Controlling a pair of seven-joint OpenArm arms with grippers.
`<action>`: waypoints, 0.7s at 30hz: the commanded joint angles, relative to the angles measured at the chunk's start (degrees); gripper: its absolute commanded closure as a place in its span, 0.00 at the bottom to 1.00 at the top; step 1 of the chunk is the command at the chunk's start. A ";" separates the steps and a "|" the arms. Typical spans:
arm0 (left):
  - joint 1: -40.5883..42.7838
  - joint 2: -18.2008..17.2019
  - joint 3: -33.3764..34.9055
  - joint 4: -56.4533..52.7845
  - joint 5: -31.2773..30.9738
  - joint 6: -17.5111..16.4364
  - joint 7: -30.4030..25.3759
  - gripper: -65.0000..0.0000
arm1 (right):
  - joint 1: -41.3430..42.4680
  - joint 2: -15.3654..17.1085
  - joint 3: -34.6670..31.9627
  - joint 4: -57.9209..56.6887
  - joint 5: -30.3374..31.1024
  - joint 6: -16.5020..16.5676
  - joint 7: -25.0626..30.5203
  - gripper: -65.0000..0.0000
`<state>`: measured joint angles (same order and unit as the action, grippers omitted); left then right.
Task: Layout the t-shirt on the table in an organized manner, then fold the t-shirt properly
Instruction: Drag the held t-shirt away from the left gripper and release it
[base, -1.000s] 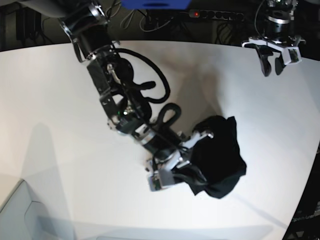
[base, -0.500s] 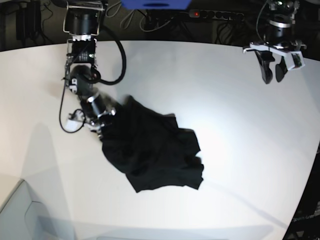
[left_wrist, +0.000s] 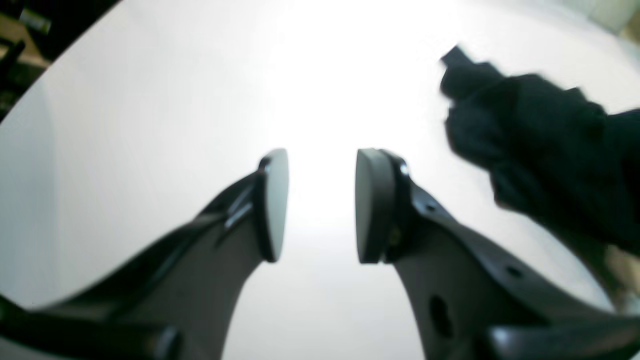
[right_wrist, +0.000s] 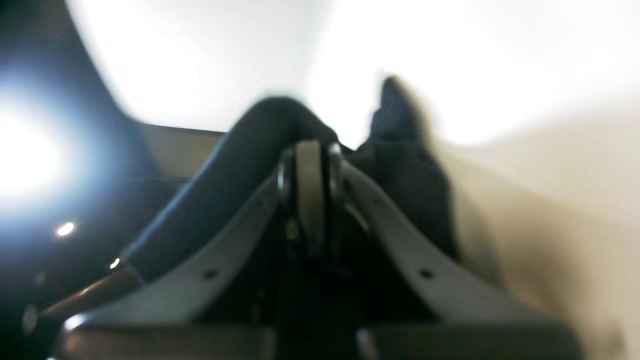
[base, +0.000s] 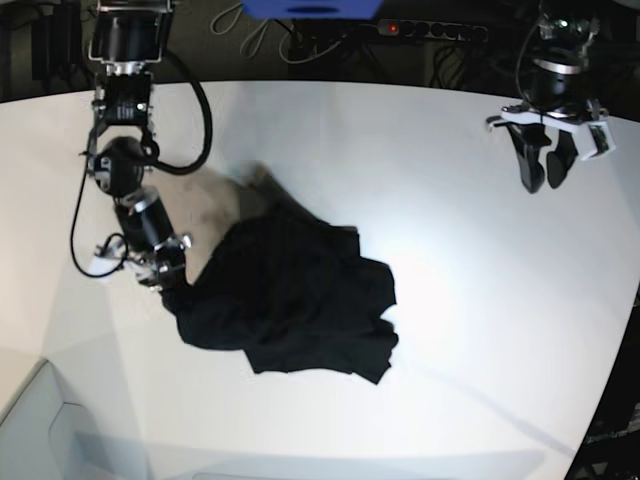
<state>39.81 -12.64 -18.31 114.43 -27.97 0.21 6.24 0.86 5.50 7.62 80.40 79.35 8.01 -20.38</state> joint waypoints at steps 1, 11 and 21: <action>0.50 -0.50 -0.29 0.95 -0.21 0.01 -1.27 0.66 | -0.56 0.88 0.16 0.61 1.57 0.65 -0.06 1.00; 0.23 -0.50 -0.29 0.95 -0.21 0.01 -1.27 0.66 | -1.00 1.67 0.16 10.19 -9.59 0.65 -0.06 0.84; -3.11 -0.67 2.70 0.95 -0.21 -0.08 -1.19 0.35 | -2.40 2.72 1.22 11.25 -10.38 0.65 -1.55 0.45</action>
<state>36.75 -12.84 -15.29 114.41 -27.99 0.27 6.70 -2.00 7.31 8.36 90.41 68.16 7.64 -22.90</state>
